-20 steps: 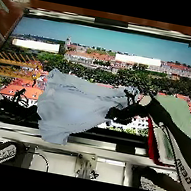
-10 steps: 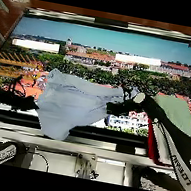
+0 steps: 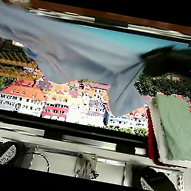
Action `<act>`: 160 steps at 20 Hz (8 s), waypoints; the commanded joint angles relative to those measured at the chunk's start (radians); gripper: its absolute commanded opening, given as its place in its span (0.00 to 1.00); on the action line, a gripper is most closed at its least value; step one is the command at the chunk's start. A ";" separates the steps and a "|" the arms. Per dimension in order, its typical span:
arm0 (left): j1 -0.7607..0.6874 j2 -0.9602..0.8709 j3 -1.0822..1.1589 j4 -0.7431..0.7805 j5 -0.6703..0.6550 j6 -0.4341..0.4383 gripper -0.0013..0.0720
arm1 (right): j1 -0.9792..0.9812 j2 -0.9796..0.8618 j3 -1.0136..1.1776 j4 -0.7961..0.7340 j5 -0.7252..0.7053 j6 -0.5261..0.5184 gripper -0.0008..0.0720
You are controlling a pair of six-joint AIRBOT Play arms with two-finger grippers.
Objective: Fold the shirts.
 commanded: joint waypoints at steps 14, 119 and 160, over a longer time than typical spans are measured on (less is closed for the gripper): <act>-0.003 0.111 0.071 0.233 -0.177 -0.093 0.06 | 0.001 -0.002 0.258 0.032 0.466 0.219 0.11; 0.036 0.125 0.183 0.158 0.180 -0.093 0.06 | -0.472 0.289 -0.084 0.310 -0.312 -0.140 0.11; -0.134 -0.969 0.007 0.111 0.145 -0.023 0.06 | -0.352 -0.710 -0.253 0.254 -0.771 -0.130 0.11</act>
